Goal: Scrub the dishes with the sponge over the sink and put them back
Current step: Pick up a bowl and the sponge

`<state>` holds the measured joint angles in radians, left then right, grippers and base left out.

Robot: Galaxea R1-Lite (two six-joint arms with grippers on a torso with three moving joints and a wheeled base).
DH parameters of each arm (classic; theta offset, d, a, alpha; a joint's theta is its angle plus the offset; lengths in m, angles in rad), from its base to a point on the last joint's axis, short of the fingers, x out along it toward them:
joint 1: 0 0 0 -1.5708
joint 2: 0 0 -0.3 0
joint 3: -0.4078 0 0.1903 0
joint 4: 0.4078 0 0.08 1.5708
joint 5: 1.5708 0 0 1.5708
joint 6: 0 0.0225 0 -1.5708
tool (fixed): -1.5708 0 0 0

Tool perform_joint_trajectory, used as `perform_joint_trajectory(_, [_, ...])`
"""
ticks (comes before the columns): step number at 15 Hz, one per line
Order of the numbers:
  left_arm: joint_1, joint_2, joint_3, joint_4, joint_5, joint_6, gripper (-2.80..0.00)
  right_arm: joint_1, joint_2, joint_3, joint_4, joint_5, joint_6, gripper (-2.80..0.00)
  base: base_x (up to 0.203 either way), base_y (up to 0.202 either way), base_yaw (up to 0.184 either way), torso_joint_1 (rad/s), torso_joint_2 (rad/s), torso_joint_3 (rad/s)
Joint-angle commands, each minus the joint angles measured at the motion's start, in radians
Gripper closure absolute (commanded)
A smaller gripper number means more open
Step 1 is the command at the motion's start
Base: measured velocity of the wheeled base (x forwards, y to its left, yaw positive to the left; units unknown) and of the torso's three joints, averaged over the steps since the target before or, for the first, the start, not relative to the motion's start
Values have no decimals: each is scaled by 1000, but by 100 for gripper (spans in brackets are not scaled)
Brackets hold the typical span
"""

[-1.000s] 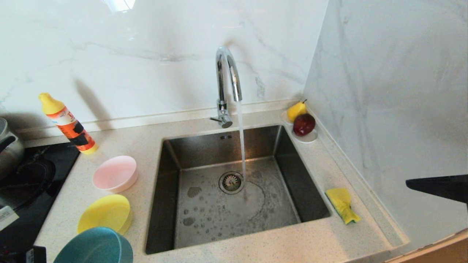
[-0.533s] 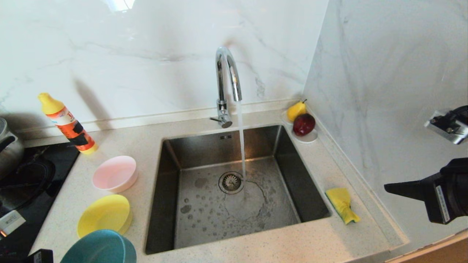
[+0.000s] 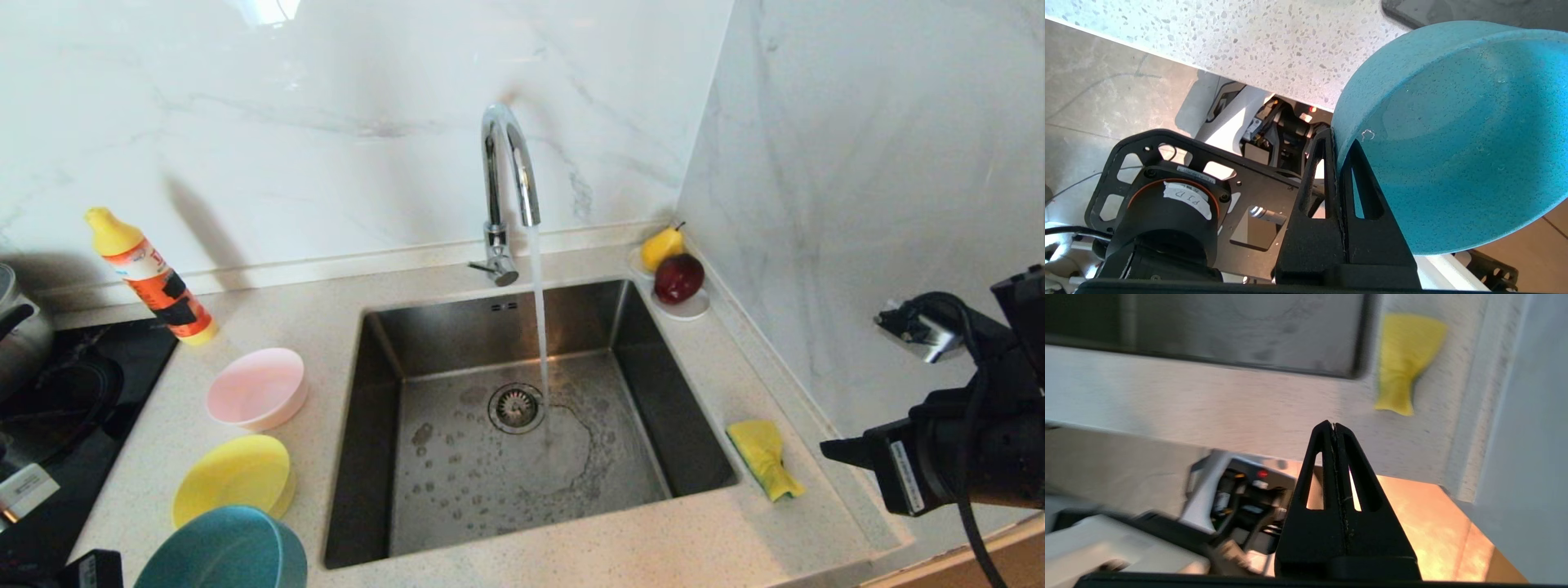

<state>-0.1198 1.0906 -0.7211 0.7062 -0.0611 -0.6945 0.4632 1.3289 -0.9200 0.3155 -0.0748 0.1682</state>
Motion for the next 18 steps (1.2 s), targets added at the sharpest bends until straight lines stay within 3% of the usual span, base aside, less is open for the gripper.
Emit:
perform_joint_trajectory(1, [-1, 2, 2, 6, 0, -2, 0, 1, 44, 79, -75, -68, 0, 0, 0, 0, 0, 0, 0, 0])
perform_joint_trajectory(2, [-1, 2, 6, 6, 0, -2, 0, 2, 52, 99, -111, -76, -1, -280, 0, 0, 0, 0, 0, 0])
perform_joint_trajectory(18, [-1, -9, 14, 7, -1, -2, 0, 0, 212, 202, -152, -75, 2, -280, 0, 0, 0, 0, 0, 0])
